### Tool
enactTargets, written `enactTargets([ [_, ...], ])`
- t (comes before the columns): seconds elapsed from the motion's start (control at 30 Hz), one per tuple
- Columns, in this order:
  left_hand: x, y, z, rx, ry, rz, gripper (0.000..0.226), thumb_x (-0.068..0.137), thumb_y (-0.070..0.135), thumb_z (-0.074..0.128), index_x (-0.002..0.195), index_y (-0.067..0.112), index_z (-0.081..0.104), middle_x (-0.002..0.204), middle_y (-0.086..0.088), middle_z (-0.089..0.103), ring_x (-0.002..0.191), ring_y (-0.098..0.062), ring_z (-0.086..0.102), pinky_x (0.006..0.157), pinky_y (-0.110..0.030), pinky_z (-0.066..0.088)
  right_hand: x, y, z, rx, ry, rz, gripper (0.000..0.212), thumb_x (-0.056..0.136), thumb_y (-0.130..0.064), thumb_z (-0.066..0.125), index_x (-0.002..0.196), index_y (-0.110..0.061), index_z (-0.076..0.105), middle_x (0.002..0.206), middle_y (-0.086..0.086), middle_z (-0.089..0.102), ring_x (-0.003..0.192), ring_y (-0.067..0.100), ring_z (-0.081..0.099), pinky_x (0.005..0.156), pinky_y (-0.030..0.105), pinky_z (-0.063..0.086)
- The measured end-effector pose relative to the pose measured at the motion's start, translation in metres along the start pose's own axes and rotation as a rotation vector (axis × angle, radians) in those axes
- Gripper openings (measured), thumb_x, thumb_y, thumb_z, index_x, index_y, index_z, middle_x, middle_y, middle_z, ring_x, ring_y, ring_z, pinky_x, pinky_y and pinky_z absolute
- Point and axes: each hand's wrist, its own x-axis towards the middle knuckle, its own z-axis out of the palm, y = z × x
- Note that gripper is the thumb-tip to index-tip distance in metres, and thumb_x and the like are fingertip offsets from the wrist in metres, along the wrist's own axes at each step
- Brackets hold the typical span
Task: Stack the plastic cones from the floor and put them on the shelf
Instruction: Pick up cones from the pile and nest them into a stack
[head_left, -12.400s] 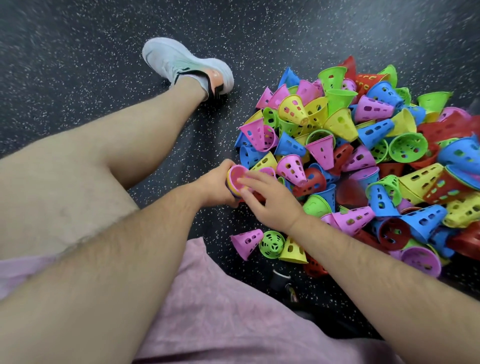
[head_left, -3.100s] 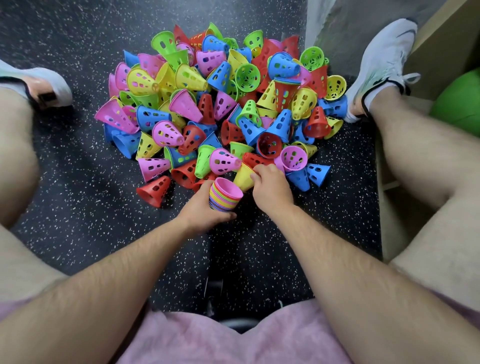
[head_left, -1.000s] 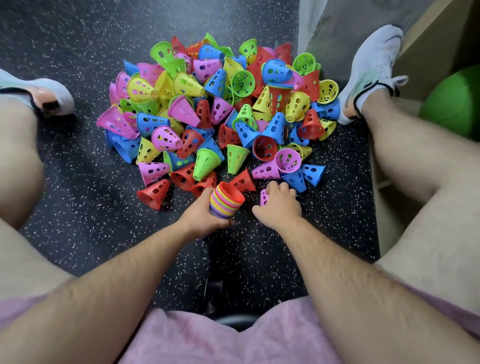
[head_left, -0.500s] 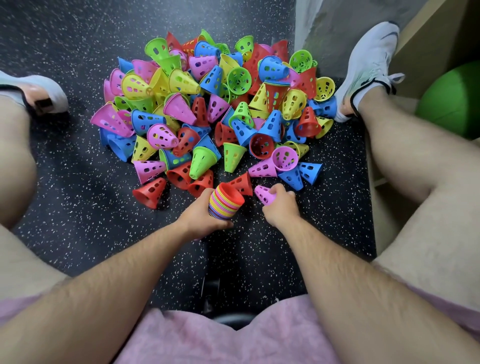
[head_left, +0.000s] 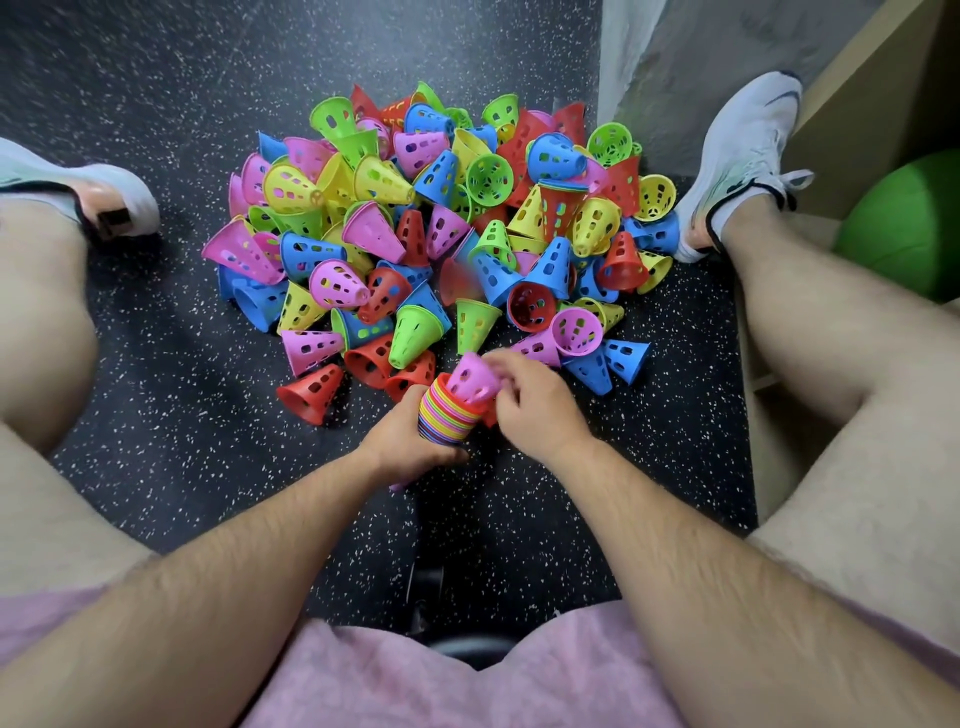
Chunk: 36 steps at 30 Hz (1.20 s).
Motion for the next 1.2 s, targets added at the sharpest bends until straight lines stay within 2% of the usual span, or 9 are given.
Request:
enactTargets([
  [0.07,0.000,0.000,0.000,-0.015,0.010,0.000,0.102,0.043,0.054,0.087,0.131,0.028,0.040,0.105,-0.002,0.065,0.090,-0.036,0.072,0.079,-0.055,0.061,-0.001,-0.001,0.010,0.078,-0.019,0.000,0.041,0.084,-0.011,0.049,0.121,-0.024,0.062,0.115,-0.007,0.064,0.109,0.009,0.059,0.098,0.037,0.051],
  [0.2,0.002,-0.004,-0.001,-0.012,0.018,0.009,0.098,0.050,0.050,0.090,0.131,0.030,0.039,0.106,0.001,0.065,0.091,-0.030,0.072,0.080,-0.049,0.061,0.012,0.006,0.024,0.038,0.191,0.308,0.021,0.090,-0.030,0.057,0.107,-0.018,0.061,0.105,-0.004,0.061,0.096,0.014,0.059,0.088,0.038,0.053],
  [0.27,0.003,-0.006,0.000,-0.002,0.022,0.014,0.096,0.058,0.042,0.094,0.137,0.025,0.040,0.106,0.004,0.064,0.091,-0.016,0.069,0.081,-0.038,0.059,0.019,0.013,0.030,-0.019,0.170,0.455,0.034,0.088,-0.044,0.063,0.102,-0.013,0.061,0.103,-0.001,0.062,0.093,0.018,0.061,0.082,0.035,0.054],
  [0.37,0.003,-0.008,-0.002,-0.010,0.018,-0.007,0.093,0.054,0.046,0.091,0.131,0.029,0.040,0.101,0.000,0.066,0.084,-0.023,0.072,0.075,-0.043,0.061,0.024,0.019,0.037,-0.014,0.092,0.532,0.024,0.092,-0.036,0.063,0.100,-0.014,0.064,0.102,0.001,0.068,0.091,0.019,0.062,0.074,0.027,0.045],
  [0.47,0.004,-0.011,-0.003,-0.011,0.036,-0.013,0.088,0.053,0.046,0.090,0.124,0.033,0.040,0.101,0.001,0.066,0.087,-0.021,0.070,0.079,-0.042,0.060,0.024,0.017,0.036,-0.072,0.128,0.482,0.017,0.097,-0.030,0.054,0.104,-0.018,0.064,0.107,0.001,0.066,0.094,0.022,0.061,0.079,0.031,0.048],
  [0.63,0.005,-0.013,-0.002,-0.010,0.017,-0.027,0.080,0.067,0.031,0.093,0.128,0.026,0.040,0.084,0.000,0.063,0.054,-0.011,0.058,0.047,-0.029,0.045,0.015,0.007,0.017,-0.065,0.372,0.148,0.023,0.102,-0.029,0.046,0.115,-0.019,0.063,0.111,0.000,0.051,0.091,0.022,0.058,0.084,0.039,0.052],
  [0.8,0.005,-0.008,0.003,-0.047,0.036,-0.008,0.091,0.052,0.045,0.089,0.127,0.031,0.039,0.099,-0.009,0.069,0.087,-0.048,0.071,0.076,-0.059,0.060,0.005,0.003,0.006,-0.089,-0.023,-0.097,0.026,0.101,-0.029,0.048,0.120,-0.024,0.064,0.113,-0.004,0.061,0.105,0.014,0.057,0.094,0.036,0.048],
  [0.97,0.014,-0.009,0.006,-0.087,0.041,0.043,0.096,0.049,0.047,0.091,0.130,0.034,0.041,0.104,0.001,0.069,0.091,-0.019,0.071,0.087,-0.049,0.059,0.001,0.008,0.008,0.056,0.024,0.026,0.027,0.093,-0.039,0.054,0.118,-0.031,0.063,0.105,-0.014,0.062,0.101,0.005,0.057,0.094,0.037,0.050],
  [1.2,0.014,0.030,-0.002,-0.212,0.099,0.123,0.097,0.053,0.042,0.096,0.132,0.025,0.042,0.109,0.000,0.068,0.091,-0.017,0.070,0.081,-0.044,0.060,0.011,-0.009,-0.012,0.144,0.096,-0.025,0.024,0.094,-0.042,0.058,0.112,-0.030,0.069,0.111,-0.014,0.061,0.102,0.003,0.059,0.091,0.033,0.053],
])
